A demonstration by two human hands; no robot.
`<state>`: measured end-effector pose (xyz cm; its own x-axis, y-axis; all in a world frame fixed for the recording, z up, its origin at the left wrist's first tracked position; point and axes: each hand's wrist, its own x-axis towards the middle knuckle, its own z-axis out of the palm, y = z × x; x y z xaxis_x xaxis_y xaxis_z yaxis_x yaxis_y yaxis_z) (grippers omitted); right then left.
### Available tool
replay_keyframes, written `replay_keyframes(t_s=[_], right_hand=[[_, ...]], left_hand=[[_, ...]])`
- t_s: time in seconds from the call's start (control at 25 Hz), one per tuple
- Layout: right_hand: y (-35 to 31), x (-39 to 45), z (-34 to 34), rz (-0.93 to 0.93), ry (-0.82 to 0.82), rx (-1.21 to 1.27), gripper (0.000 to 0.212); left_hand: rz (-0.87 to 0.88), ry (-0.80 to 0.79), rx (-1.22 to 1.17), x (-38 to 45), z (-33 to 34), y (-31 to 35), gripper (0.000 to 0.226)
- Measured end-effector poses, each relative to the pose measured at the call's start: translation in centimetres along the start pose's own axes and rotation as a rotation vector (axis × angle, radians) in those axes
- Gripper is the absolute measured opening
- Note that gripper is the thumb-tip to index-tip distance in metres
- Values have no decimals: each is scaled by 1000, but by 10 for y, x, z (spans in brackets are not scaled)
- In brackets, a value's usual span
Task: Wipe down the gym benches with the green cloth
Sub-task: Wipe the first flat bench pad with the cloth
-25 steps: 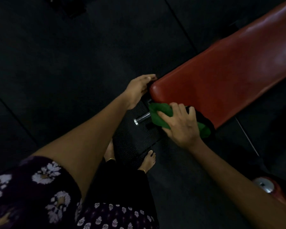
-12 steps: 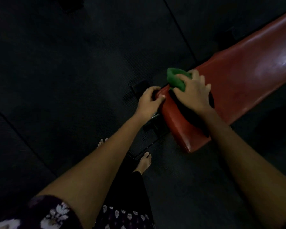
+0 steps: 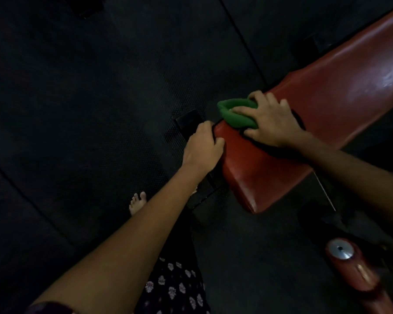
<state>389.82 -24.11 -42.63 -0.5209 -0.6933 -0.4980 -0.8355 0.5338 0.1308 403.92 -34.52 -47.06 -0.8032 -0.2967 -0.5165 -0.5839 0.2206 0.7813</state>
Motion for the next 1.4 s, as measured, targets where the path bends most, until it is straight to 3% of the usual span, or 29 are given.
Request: replay_keyframes(t_s=[0.16,0.32,0.44,0.52,0.6,0.76,0.96,1.12,1.2,1.4], right_hand=[[48,32,-20,236,-72,-25,57],[48,27,-9,5,-81,-74,60],[100,41,-23,134,-127,-141,63],[116,47,-24,178,-122,-130,62],[107,41,-16,99,-89,-82,62],[110,27,-4,-40,-49,-27,67],[156,56,-12,239,-91,80,60],[123,44,-7,-9,-5,-22,57],[145,47,-9,-49,-22,-51,59],[223,67,-13,250,-82,-22,57]], left_hand=[[78,6,327,13,8,21,50],[138,2,510,40,33,44,66],[139,33,571,49,55,53,71],[162,124,594,49,62,47,71],[177,205,600,50,67,43,71],[166,225,602,48,71,49,71],[122,204,640,53,66,49,71],[114,206,630,54,61,51,72],[55,177,578,58,60,59,69],[87,148,572,95,81,102,76]])
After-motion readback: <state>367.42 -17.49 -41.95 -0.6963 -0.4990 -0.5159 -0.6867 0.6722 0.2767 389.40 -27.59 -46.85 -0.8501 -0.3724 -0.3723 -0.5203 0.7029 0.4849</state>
